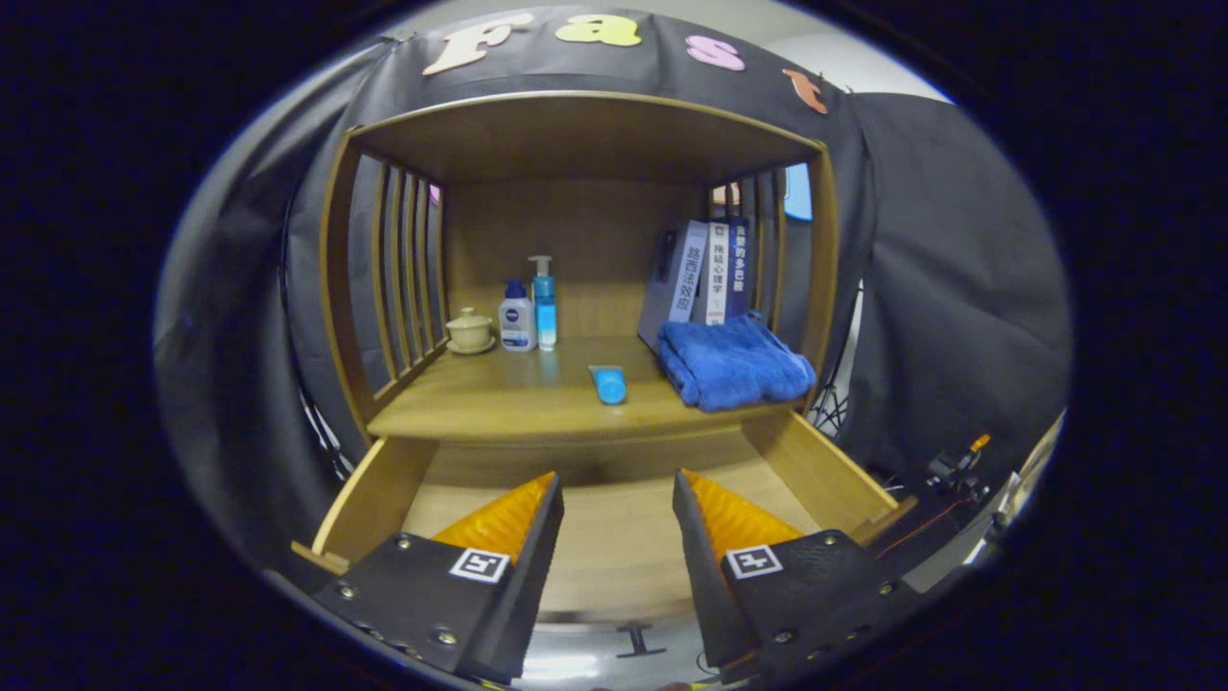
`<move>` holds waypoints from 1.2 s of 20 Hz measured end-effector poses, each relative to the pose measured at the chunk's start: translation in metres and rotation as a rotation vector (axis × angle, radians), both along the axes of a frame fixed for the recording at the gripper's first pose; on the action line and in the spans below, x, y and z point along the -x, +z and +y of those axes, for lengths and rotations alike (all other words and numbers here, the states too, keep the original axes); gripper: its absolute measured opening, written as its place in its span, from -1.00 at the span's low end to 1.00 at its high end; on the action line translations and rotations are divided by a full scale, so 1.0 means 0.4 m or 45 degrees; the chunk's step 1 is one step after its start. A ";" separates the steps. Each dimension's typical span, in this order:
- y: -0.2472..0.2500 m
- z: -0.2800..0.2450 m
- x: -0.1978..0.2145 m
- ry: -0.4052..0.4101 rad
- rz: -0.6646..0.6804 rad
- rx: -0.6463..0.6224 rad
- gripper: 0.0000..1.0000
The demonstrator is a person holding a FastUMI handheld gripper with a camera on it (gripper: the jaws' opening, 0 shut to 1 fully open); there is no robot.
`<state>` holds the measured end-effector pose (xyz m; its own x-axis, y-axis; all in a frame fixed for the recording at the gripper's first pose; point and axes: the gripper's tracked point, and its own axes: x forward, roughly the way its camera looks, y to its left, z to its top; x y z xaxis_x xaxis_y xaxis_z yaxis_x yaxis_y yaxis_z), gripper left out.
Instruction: Pull open the drawer, take out the items inside it, and place them on the countertop above the cabinet.
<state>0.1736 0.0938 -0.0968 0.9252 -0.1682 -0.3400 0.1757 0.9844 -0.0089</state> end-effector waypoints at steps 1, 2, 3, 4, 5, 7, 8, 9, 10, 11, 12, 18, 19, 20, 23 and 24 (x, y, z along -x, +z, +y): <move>-0.007 -0.001 0.019 -0.004 -0.013 -0.007 0.35; -0.014 -0.002 0.040 -0.003 -0.021 -0.012 0.35; -0.025 -0.009 0.061 -0.009 -0.026 -0.007 0.35; -0.038 -0.017 0.082 -0.018 -0.020 -0.003 0.35; -0.050 -0.019 0.103 -0.027 -0.019 -0.001 0.35; -0.071 -0.015 0.127 -0.024 -0.032 -0.016 0.35; -0.087 -0.020 0.141 -0.030 -0.026 -0.026 0.35; -0.112 -0.023 0.155 -0.032 -0.015 -0.034 0.35; -0.133 -0.021 0.165 -0.029 -0.001 -0.046 0.35; -0.149 -0.020 0.181 -0.023 0.011 -0.053 0.35; -0.168 -0.017 0.189 -0.010 0.024 -0.057 0.40; -0.253 -0.010 0.181 0.022 0.068 -0.112 0.83; -0.253 -0.018 0.177 0.023 0.060 -0.104 0.85; -0.248 -0.023 0.164 0.021 0.046 -0.103 0.86; -0.271 -0.024 0.159 0.043 0.074 -0.130 0.87; -0.266 -0.025 0.155 0.056 0.070 -0.136 0.87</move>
